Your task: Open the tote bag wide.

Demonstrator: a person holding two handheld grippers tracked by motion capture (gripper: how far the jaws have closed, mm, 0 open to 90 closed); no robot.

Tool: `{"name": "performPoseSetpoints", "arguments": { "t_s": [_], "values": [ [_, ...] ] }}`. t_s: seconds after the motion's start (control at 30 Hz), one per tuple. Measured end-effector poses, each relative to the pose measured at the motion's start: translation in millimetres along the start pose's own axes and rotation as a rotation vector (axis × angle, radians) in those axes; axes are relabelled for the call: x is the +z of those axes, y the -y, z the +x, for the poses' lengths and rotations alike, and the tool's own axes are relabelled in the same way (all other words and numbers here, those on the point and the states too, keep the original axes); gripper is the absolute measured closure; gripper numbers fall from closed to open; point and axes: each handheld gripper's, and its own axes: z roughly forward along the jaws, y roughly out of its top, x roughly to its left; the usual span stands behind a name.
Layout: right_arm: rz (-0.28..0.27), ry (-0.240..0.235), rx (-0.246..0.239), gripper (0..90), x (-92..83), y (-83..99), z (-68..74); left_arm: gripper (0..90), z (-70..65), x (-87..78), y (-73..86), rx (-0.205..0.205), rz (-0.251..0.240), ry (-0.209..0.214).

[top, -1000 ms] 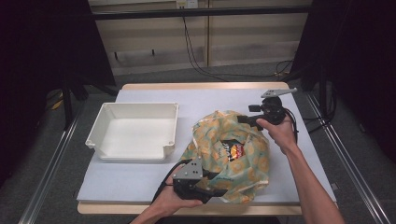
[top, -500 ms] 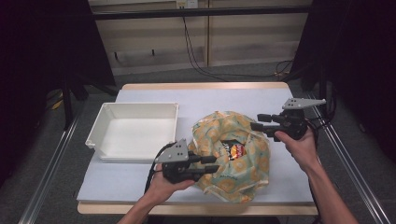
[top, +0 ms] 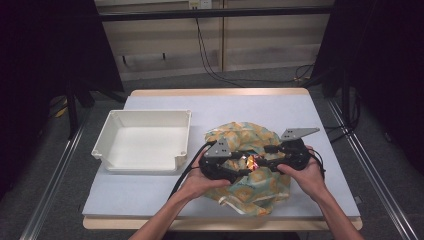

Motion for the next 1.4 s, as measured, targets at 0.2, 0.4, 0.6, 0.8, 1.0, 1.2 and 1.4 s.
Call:
{"name": "performPoseSetpoints", "arguments": {
  "t_s": [0.2, 0.4, 0.6, 0.8, 1.0, 1.2, 1.4],
  "values": [
    [0.057, 0.009, -0.007, 26.4, -2.5, 17.2, 0.4, 27.3, -8.9, -1.5, 13.4, 0.061, 0.078, -0.014],
    [0.094, 0.037, 0.02, 29.7, -6.9, 36.4, -7.6, 22.6, -12.8, -11.1, 22.8, 0.056, 0.066, -0.042],
    [0.108, 0.037, 0.065, 68.6, -9.8, 58.4, -21.7, 22.5, -10.3, -22.0, 27.4, 0.04, 0.07, -0.056],
    [0.017, 0.005, 0.068, 59.4, -34.1, 52.2, -17.6, 35.0, -13.5, -32.9, 21.8, 0.022, 0.015, -0.041],
    [-0.092, -0.013, 0.025, 57.2, -60.8, 26.5, -8.2, 55.2, -18.5, -21.3, 0.6, 0.02, -0.031, -0.006],
    [-0.141, 0.021, 0.024, 49.9, -49.9, 2.9, -19.3, 45.1, -26.9, -0.3, -6.7, 0.026, -0.025, 0.037],
    [-0.075, 0.049, -0.014, 44.3, -5.4, -14.4, -29.6, 39.8, -37.5, 11.5, -0.2, 0.075, 0.01, 0.088]
  ]
}}
